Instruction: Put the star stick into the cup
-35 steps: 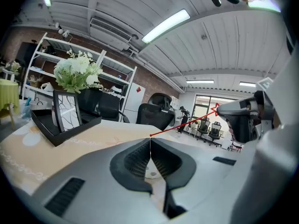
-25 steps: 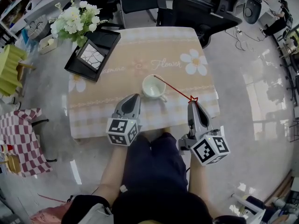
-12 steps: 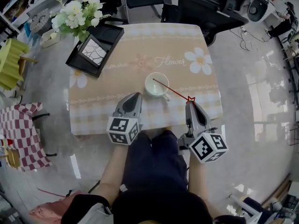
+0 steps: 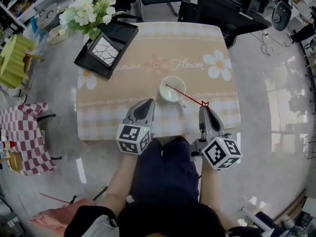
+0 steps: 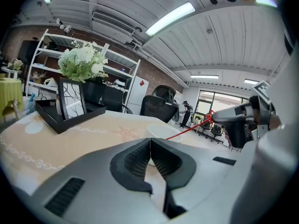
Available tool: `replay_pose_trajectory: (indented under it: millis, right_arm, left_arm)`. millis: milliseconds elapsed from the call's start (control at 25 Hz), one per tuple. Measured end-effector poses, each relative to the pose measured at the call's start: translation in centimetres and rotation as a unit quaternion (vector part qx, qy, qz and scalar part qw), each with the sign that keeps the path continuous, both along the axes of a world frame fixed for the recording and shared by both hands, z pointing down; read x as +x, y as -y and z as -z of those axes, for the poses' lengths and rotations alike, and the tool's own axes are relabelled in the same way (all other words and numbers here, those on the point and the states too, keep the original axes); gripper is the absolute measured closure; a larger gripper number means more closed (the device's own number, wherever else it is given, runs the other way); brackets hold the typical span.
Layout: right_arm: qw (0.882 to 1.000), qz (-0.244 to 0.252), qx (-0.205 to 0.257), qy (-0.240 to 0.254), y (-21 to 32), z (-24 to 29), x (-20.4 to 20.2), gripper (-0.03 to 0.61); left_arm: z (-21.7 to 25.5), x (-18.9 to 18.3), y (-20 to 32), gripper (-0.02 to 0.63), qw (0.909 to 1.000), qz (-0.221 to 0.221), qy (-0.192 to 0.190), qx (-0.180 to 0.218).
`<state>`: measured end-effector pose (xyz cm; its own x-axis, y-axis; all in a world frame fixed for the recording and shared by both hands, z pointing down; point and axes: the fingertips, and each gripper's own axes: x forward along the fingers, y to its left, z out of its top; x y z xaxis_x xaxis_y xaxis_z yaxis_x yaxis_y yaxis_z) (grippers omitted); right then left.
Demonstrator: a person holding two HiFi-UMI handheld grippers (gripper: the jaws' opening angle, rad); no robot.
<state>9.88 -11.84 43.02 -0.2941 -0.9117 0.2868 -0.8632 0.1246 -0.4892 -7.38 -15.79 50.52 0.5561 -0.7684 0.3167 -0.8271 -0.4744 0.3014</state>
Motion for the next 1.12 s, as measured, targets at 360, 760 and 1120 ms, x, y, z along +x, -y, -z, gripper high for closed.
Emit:
replay_pose_trajectory:
  millis: [360,760,1120]
  right_arm:
    - [1.0,-0.01,0.001,0.015,0.3,-0.4,0.7,0.56]
    - [1.0,-0.017,-0.006,0.007,0.0,-0.7,0.9,0.557]
    - [1.0,-0.017,-0.004,0.004,-0.4,-0.3,1.4,0.525]
  left_arm:
    - [-0.3,0.5,-0.4,0.603,0.9999,-0.013,0.0,-0.003]
    - [-0.4,0.5,-0.9,0.603,0.9999,-0.012,-0.003,-0.004]
    - [0.0,1.2,-1.2,0.603,0.9999,-0.015,-0.004,0.0]
